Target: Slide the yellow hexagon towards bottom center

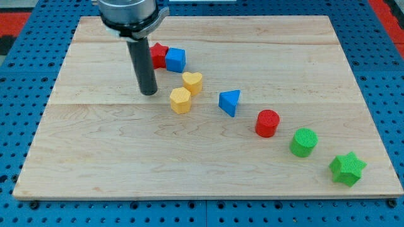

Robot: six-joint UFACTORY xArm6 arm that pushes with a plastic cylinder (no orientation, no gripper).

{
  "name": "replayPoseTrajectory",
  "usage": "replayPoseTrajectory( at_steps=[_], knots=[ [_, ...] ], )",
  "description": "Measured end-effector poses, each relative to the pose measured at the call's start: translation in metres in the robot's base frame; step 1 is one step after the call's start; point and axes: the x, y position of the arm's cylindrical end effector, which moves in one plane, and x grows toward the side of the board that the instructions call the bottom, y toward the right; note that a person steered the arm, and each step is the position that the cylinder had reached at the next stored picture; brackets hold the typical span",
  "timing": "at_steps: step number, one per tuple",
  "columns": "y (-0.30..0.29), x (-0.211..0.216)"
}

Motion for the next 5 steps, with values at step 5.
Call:
replayPoseTrajectory(
  at_steps=[5],
  knots=[
    [0.035, 0.029]
  ],
)
